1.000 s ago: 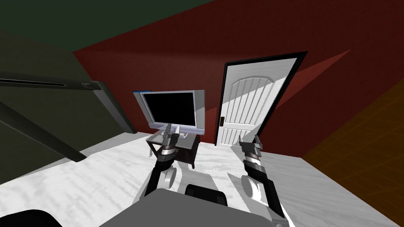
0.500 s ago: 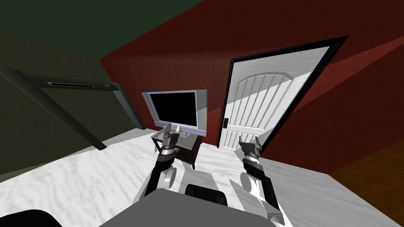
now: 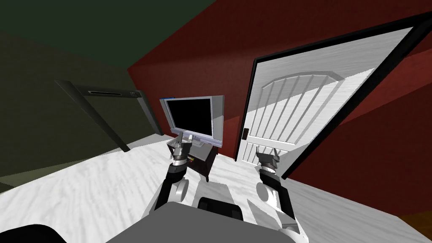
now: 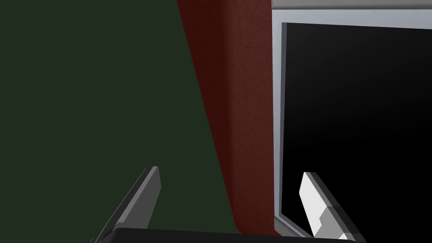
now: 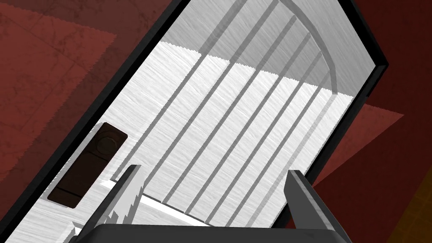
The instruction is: Pull the door open
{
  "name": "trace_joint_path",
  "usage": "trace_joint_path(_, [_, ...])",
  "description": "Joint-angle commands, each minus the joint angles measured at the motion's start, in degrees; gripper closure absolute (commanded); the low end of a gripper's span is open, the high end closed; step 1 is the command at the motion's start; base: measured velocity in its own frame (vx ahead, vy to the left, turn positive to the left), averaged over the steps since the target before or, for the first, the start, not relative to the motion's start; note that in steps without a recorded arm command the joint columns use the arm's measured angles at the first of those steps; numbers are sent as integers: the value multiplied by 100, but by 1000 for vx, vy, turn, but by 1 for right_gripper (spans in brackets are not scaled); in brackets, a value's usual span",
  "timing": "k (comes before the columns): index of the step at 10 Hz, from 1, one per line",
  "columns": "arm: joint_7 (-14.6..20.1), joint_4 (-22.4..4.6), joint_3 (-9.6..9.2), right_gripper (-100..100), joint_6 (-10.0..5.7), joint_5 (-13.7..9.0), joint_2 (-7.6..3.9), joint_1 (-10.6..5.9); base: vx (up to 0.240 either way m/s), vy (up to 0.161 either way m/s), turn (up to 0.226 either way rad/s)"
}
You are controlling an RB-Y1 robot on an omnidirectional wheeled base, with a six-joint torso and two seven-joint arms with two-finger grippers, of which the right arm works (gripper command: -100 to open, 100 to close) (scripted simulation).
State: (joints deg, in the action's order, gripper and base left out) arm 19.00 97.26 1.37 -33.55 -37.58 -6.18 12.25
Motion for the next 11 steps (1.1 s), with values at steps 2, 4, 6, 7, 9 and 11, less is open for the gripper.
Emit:
trace_joint_path(2, [102,-316,42,-100,-47,-366,-12,-187,52,-97,200])
trace_joint_path(4, [179,-536,72,-100,-78,-638,-25,-309,65,-92,172])
trace_joint_path(6, [255,-754,101,-100,-108,-908,-38,-431,51,-93,193])
trace_joint_path(7, [294,-864,116,-100,-124,-1043,-45,-491,52,-94,198])
trace_joint_path(9, [366,-1072,145,-100,-153,-1301,-55,-607,52,-107,163])
trace_joint_path(11, [438,-1278,173,-100,-181,-1554,-64,-721,50,-98,179])
